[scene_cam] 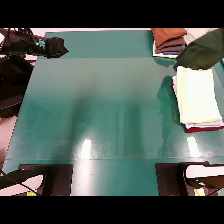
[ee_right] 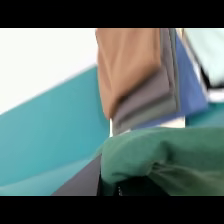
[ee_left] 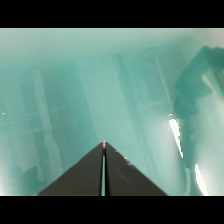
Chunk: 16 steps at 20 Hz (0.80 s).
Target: Fold the shirts.
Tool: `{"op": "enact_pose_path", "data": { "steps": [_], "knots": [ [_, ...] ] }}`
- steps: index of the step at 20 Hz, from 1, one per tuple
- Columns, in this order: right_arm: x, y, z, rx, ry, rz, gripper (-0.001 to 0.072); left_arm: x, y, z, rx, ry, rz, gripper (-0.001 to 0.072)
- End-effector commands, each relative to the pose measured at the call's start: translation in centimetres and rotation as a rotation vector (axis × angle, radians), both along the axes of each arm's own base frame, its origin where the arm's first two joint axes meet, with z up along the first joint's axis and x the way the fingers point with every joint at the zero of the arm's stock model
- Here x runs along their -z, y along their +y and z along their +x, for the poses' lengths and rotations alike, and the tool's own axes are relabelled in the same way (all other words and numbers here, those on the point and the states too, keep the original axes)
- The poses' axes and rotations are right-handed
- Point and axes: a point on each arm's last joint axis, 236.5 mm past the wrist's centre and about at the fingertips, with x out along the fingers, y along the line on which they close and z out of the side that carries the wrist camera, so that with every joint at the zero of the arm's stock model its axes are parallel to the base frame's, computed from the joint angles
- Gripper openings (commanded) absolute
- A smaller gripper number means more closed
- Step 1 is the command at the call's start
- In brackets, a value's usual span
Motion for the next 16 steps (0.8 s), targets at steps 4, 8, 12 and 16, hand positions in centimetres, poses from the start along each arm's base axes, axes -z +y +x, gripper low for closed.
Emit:
{"op": "enact_pose_path", "data": {
  "steps": [4,8,12,16],
  "knots": [
    [-2.7,0.7,-3.1,-0.030,0.083,-0.174,0.0019,0.7,-0.1,-0.7,0.016,0.037,0.013,0.0025],
    [0.0,-1.0,-7.2,0.038,0.214,-0.283,0.0020,1.1,-0.1,-1.1,0.025,0.056,0.021,0.0025],
    [3.7,0.7,-12.8,0.027,0.328,-0.246,0.0020,1.2,-0.2,-1.2,0.040,0.055,0.030,0.0026],
    [9.3,2.4,-19.4,0.010,0.491,-0.172,0.0021,1.2,-0.2,-1.2,0.041,0.056,0.031,0.0026]
  ]
}}
